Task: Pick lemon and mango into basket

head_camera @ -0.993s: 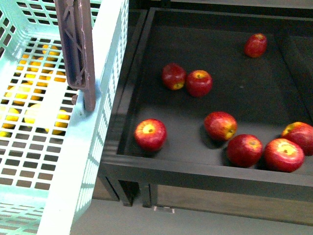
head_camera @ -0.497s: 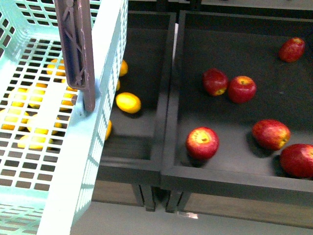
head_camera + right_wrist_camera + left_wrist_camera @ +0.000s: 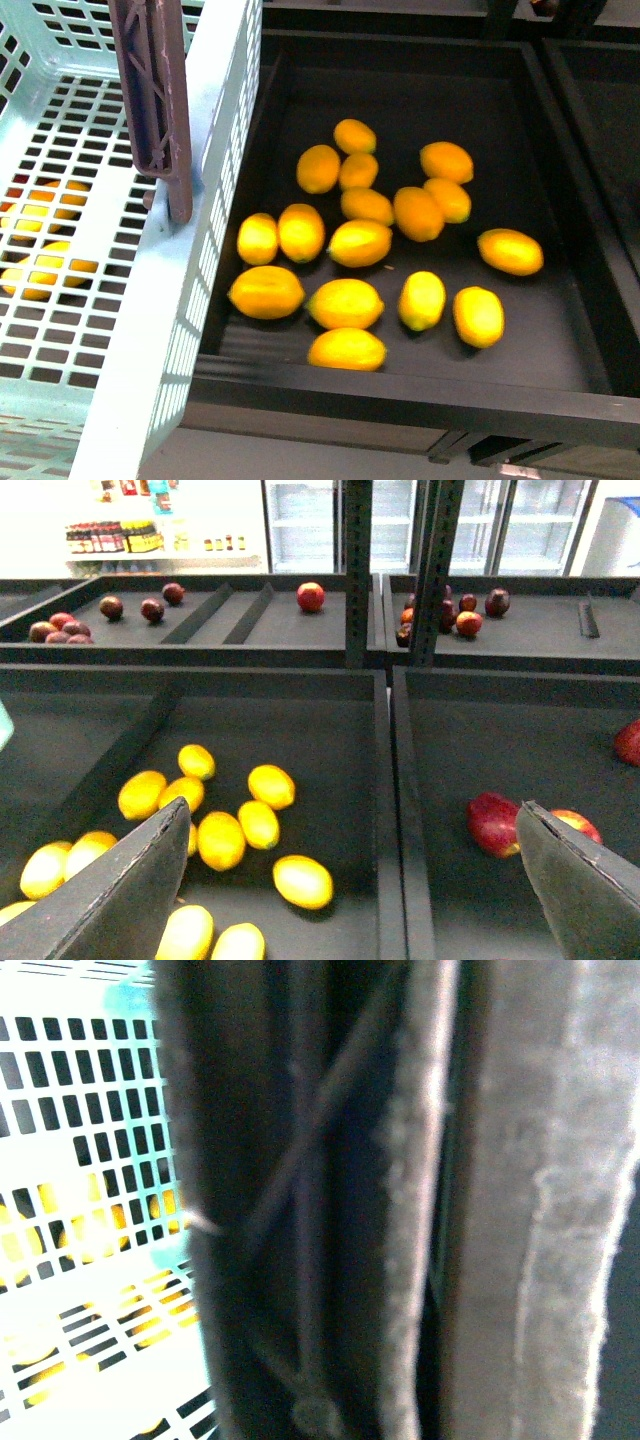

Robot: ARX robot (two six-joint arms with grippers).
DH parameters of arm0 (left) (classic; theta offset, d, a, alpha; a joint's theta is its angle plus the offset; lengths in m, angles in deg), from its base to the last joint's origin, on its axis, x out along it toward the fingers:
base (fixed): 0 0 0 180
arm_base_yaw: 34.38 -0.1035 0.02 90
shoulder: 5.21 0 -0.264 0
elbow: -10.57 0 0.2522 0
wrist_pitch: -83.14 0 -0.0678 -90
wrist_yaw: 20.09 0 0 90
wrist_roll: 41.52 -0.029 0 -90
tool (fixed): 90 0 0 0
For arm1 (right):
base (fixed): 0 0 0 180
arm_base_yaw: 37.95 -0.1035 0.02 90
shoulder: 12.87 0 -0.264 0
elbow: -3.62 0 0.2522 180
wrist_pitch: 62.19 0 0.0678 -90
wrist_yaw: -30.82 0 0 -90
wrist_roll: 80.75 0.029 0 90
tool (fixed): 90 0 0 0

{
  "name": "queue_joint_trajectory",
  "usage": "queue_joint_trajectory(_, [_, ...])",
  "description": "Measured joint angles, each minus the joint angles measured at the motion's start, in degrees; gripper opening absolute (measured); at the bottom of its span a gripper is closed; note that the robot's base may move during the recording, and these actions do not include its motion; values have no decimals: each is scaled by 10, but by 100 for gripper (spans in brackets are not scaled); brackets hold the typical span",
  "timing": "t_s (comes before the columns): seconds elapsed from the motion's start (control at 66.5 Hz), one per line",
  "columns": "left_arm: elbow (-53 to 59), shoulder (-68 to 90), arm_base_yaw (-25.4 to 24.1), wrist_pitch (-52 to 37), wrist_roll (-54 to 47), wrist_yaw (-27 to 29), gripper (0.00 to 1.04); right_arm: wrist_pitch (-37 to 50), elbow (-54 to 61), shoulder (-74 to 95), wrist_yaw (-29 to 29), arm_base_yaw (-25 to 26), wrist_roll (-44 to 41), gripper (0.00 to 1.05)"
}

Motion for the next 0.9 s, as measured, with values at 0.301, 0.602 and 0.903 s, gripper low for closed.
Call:
queue_joint_trajectory(0.301, [0,0,0,0,1,0,14,0,0,1,-1,0,0,96])
queue_joint_trajectory(0.602, [0,0,-3,0,-2,2,14,0,0,1,3,1,0,96])
queue_joint_trajectory(0.903, [-41,23,-2,84,-52,-3,14,0,0,0,2,1,0,96])
